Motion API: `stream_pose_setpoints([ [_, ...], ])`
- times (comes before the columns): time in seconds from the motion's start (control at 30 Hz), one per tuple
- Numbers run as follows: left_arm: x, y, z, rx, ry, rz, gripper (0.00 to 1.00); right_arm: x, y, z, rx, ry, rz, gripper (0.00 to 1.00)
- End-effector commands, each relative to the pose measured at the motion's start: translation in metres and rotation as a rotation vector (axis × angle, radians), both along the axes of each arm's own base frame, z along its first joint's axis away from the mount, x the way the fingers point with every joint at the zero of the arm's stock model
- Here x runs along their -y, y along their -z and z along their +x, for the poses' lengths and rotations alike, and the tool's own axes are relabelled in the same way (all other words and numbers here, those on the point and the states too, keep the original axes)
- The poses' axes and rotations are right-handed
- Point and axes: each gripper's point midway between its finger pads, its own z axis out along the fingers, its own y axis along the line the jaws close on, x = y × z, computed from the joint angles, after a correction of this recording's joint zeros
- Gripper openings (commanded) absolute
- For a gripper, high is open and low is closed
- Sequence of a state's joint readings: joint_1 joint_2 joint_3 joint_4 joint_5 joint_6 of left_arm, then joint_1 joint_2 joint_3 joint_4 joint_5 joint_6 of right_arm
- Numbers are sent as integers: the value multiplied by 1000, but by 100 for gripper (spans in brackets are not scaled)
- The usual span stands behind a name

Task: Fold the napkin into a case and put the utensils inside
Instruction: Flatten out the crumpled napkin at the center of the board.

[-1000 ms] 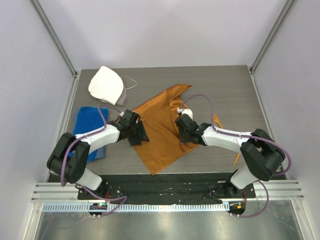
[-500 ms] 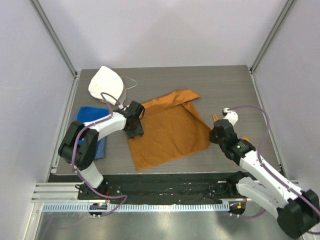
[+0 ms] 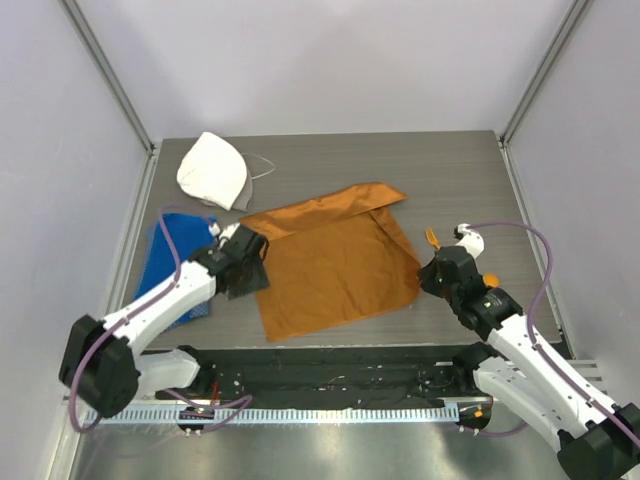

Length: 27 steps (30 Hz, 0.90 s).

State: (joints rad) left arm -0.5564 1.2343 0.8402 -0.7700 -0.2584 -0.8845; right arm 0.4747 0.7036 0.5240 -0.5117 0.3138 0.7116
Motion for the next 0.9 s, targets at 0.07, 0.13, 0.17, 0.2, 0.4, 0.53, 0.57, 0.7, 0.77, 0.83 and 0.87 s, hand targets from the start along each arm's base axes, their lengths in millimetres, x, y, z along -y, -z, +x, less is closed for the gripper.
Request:
stream_pose_setpoints([
  [0.07,6,23,-66,-107,-111,-68,55,-12,0,7,15,-32,41,1],
  [0.13,11,30,-72,-120,-125,-83,53,-13,2,8,13,-38,40,1],
  [0.17,18,32,-76,-122,-103,-86,51,-14,2,9,19,-41,41,1],
  [0.2,19,38,-80,-137,-99,-74,50,-14,2,9,19,-39,41,1],
  [0.4,33,47,-85,-162,-84,-71,42,-14,0,9,30,-48,39,1],
  [0.53,30,48,-89,-163,-92,-7,42,-13,-3,9,44,-51,37,1],
  [0.57,30,48,-90,-167,-89,-1,42,-13,-3,9,44,-51,37,1],
  [0.7,38,53,-97,-186,-80,-15,40,-12,1,8,38,-51,28,1],
  [0.77,39,56,-101,-189,-76,-11,40,-11,2,7,37,-53,25,1],
  [0.83,36,58,-102,-185,-87,-2,40,-12,3,6,35,-55,26,1],
  [0.87,35,60,-102,-184,-87,-1,40,-11,3,6,37,-56,25,1],
])
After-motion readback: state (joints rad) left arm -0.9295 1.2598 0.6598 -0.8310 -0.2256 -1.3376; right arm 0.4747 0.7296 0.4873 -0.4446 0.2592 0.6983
